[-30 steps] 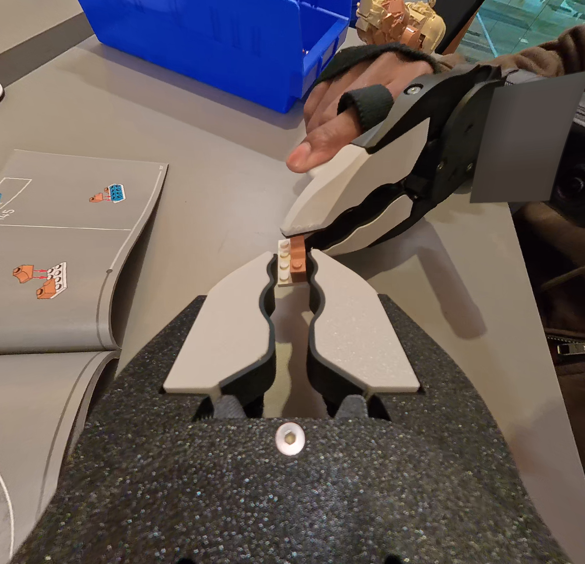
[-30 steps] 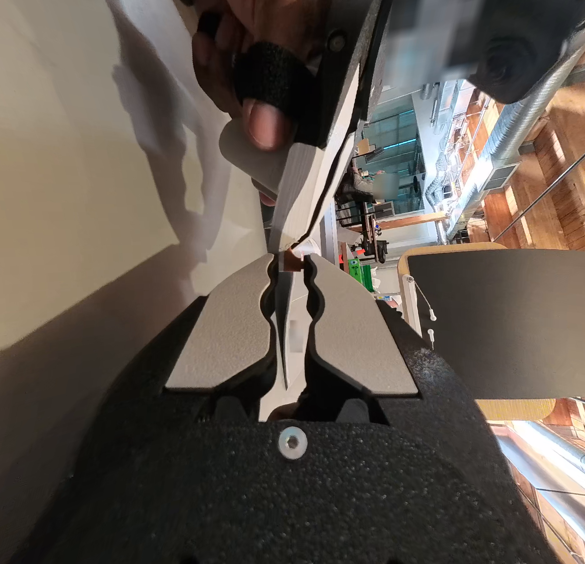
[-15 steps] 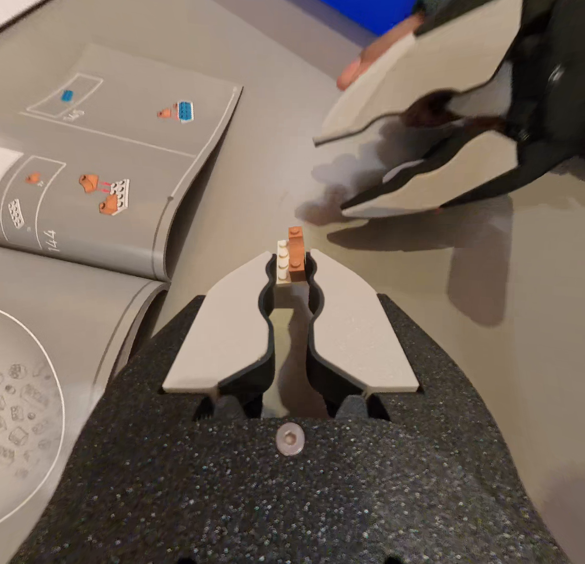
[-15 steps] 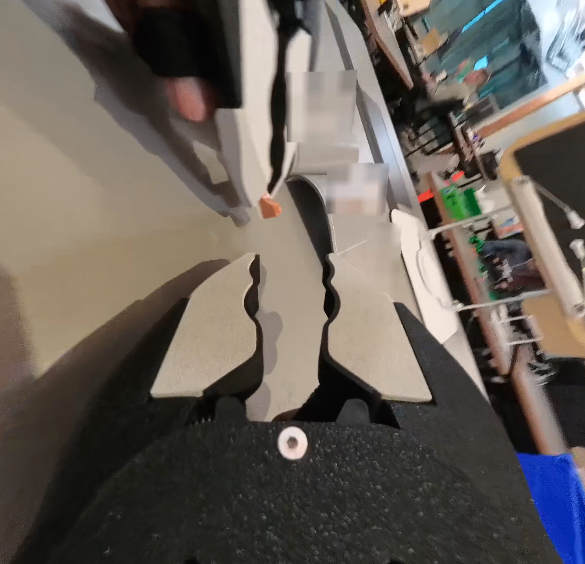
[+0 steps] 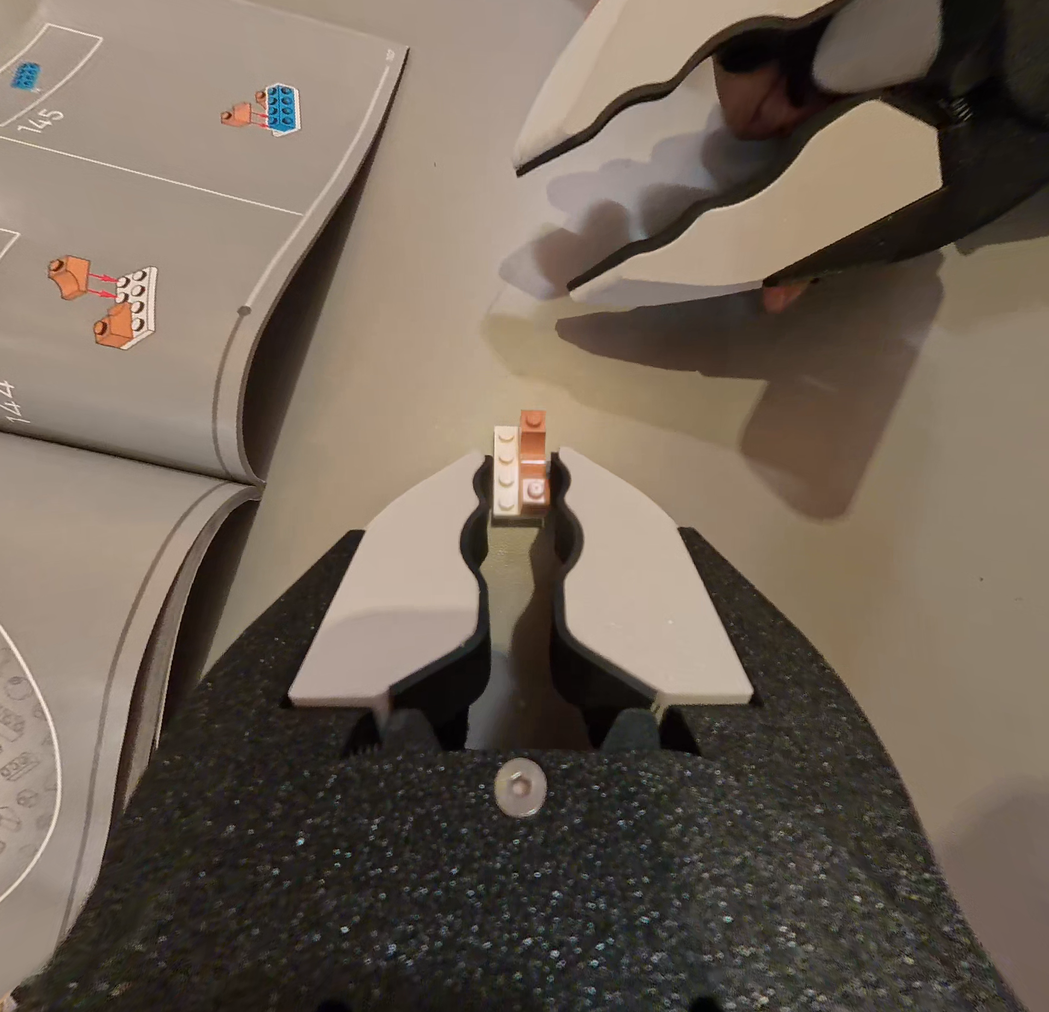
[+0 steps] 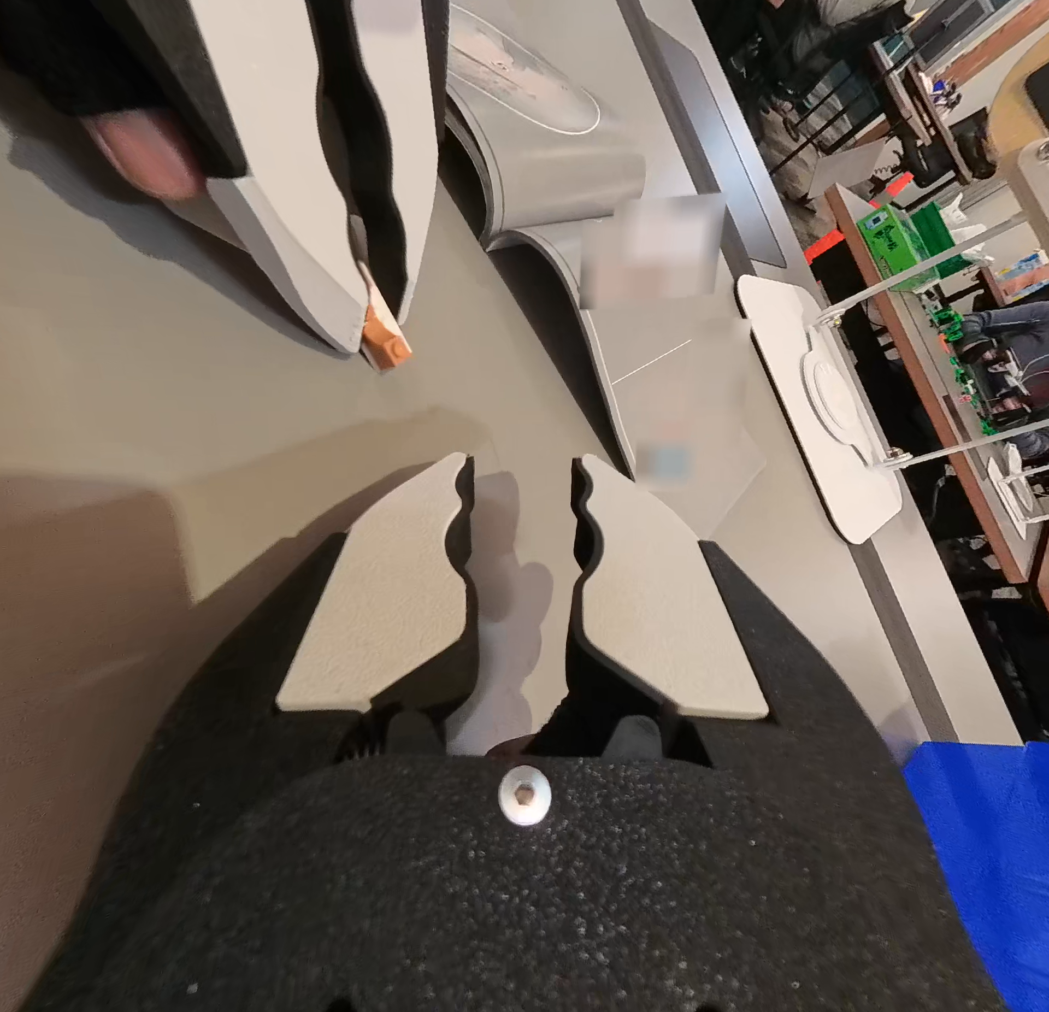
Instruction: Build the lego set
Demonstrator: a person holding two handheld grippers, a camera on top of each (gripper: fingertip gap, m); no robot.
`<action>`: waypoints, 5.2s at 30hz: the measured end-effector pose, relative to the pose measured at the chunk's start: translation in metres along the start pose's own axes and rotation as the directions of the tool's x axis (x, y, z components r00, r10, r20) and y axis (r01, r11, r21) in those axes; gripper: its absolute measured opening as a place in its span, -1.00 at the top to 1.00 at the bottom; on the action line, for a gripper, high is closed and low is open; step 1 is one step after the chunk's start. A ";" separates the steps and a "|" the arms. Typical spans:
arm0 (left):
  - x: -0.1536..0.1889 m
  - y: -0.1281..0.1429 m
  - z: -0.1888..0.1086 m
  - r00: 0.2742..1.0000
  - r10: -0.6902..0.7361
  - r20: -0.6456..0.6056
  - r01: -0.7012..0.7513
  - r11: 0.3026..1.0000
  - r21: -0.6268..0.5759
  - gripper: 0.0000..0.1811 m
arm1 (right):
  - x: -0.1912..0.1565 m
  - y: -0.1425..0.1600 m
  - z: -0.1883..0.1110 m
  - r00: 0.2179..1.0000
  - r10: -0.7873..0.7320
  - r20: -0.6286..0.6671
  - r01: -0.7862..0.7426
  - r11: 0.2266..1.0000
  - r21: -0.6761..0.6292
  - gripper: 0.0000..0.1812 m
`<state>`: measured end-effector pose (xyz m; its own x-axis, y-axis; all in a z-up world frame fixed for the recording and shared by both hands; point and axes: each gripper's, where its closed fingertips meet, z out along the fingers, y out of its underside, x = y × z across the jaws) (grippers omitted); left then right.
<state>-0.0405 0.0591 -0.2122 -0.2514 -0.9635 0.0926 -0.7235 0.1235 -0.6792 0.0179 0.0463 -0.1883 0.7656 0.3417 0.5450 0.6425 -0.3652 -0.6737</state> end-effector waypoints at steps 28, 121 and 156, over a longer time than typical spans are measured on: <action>-0.017 -0.062 -0.037 0.998 0.043 0.035 -0.055 0.856 0.514 0.68 | 0.004 0.004 0.002 0.997 0.073 0.012 -0.073 0.997 -0.026 0.73; -0.014 -0.017 -0.039 0.989 0.053 -0.137 -0.019 0.971 0.237 0.76 | -0.008 -0.029 -0.032 0.961 0.145 0.236 -0.126 0.988 -0.094 0.89; 0.031 -0.038 -0.039 0.940 0.083 -0.332 0.030 0.946 0.323 0.76 | -0.008 -0.029 -0.021 0.964 0.015 0.266 -0.085 0.964 0.252 0.89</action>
<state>-0.0457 0.0338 -0.1557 -0.5097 -0.8163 0.2718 -0.4841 0.0110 -0.8749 -0.0067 0.0357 -0.1622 0.7395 0.5540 0.3824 0.5466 -0.1626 -0.8215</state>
